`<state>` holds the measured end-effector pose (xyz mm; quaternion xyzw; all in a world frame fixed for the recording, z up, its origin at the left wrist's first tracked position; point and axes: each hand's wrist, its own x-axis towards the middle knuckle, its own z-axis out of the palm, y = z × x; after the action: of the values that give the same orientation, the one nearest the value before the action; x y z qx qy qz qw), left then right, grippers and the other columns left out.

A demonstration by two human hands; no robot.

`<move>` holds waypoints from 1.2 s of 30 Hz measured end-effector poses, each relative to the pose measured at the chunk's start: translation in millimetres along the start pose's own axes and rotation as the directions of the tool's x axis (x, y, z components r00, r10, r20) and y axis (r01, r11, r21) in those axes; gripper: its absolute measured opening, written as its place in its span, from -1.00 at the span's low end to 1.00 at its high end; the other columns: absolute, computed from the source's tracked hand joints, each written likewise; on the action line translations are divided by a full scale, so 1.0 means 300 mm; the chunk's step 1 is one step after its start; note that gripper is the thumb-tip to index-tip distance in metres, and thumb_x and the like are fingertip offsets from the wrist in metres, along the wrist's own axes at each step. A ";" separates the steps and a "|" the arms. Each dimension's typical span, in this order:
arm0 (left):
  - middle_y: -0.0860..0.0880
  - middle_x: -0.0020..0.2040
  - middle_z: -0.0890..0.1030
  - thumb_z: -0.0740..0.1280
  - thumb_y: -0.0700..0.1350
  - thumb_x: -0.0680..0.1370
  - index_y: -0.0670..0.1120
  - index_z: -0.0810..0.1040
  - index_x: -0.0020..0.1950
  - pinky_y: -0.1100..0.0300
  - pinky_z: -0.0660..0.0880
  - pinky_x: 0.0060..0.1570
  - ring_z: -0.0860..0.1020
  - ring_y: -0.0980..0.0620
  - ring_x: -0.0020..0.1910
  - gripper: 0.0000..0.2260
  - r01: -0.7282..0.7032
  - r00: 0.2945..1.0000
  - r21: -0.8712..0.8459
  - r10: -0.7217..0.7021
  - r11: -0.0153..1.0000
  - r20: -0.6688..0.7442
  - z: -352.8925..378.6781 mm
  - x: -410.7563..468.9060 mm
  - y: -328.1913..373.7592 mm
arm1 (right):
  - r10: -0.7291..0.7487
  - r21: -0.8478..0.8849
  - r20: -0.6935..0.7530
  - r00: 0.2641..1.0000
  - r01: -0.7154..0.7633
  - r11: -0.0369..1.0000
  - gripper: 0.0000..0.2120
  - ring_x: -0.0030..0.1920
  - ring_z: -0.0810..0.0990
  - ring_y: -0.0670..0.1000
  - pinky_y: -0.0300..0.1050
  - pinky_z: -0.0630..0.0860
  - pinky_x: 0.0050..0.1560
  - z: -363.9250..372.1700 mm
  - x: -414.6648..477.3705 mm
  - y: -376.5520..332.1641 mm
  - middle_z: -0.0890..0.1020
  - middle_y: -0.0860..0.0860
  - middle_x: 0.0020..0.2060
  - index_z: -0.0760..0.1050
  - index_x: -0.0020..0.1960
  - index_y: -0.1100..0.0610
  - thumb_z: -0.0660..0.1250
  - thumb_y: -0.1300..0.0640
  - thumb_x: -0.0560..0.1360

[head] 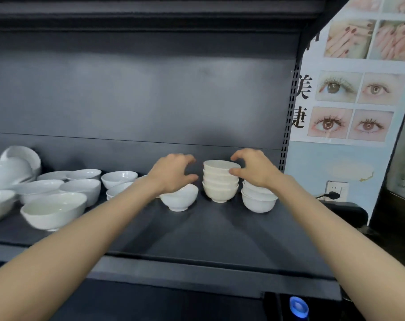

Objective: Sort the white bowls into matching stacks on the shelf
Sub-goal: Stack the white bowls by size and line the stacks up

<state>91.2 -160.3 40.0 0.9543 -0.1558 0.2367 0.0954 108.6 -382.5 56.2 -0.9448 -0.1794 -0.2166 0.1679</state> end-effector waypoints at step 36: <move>0.00 0.28 0.50 0.51 0.05 0.37 -0.02 0.35 0.39 0.13 0.37 0.26 0.44 0.00 0.29 -0.35 0.326 0.945 -0.335 -0.296 0.884 0.140 -0.122 -0.689 -1.033 | -0.167 0.549 0.258 0.952 -0.003 0.836 -0.61 -0.02 0.49 -0.20 -0.35 0.38 -0.04 0.685 0.059 -1.007 0.49 -0.31 -0.03 0.37 0.14 -0.08 0.47 -0.01 0.42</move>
<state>8.4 190.6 -61.3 0.9431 -0.0445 0.1457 0.2954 71.0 -30.9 -37.7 -0.8712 -0.2971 -0.0202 0.3903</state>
